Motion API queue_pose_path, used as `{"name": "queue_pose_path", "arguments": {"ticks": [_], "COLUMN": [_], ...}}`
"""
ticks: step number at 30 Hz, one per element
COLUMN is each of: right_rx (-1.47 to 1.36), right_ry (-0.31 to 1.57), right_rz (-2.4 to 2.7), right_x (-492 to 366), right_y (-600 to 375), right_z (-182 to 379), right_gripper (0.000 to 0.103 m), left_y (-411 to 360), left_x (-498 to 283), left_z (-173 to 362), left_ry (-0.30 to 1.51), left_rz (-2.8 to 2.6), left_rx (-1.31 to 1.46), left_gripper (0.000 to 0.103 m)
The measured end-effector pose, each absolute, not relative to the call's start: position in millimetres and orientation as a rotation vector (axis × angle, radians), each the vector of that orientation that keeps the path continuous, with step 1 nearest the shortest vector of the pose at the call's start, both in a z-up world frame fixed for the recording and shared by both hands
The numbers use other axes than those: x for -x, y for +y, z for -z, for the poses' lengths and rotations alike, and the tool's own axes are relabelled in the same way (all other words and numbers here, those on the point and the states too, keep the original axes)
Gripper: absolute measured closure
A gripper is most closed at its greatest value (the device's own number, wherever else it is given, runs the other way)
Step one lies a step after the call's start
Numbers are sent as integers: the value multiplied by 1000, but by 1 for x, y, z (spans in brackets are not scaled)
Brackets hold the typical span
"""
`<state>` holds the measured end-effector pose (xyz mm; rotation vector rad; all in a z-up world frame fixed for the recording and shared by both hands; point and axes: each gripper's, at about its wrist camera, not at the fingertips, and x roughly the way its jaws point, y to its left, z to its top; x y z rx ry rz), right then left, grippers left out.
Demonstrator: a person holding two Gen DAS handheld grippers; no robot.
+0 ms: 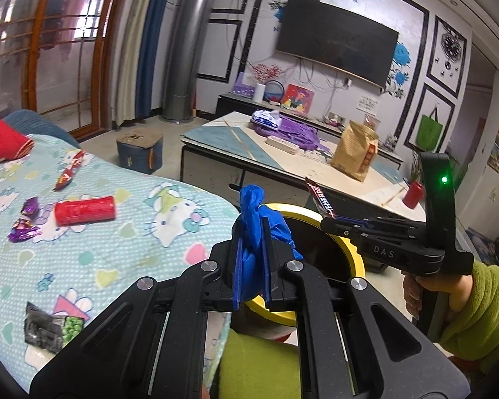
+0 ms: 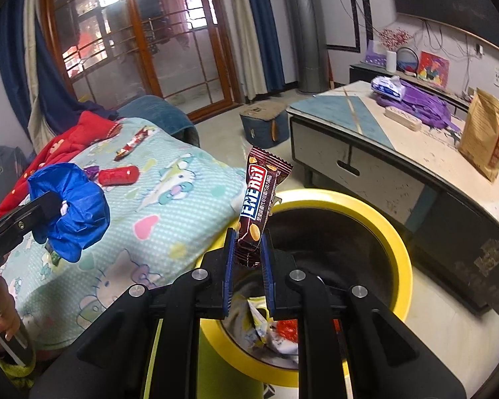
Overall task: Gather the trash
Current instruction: 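Carry the blue glove and ENERGY chocolate bar over the bin with both tools, then open the left tool into the bin while the right tool releases the chocolate bar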
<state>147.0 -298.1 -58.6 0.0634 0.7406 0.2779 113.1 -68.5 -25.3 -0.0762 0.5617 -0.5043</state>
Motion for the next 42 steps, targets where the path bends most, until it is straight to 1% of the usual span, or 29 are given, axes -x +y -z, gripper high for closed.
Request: {"name": "queue_pose_path", "arguments": {"ticks": [23,42], "right_rx": [-182,-214], "right_ry": [807,837], "right_rz": [-130,-122], "right_x": [-161,-170], "right_y": [-355,-365], "right_z": [81,89], "right_gripper": [88,88], "left_y": [-138,-174], "left_x": [-125,-154], "left_z": [61,96], "left_ry": [647,746], "left_rz": [622,658], "left_rx": [-22,-76], "left_gripper": [98,98]}}
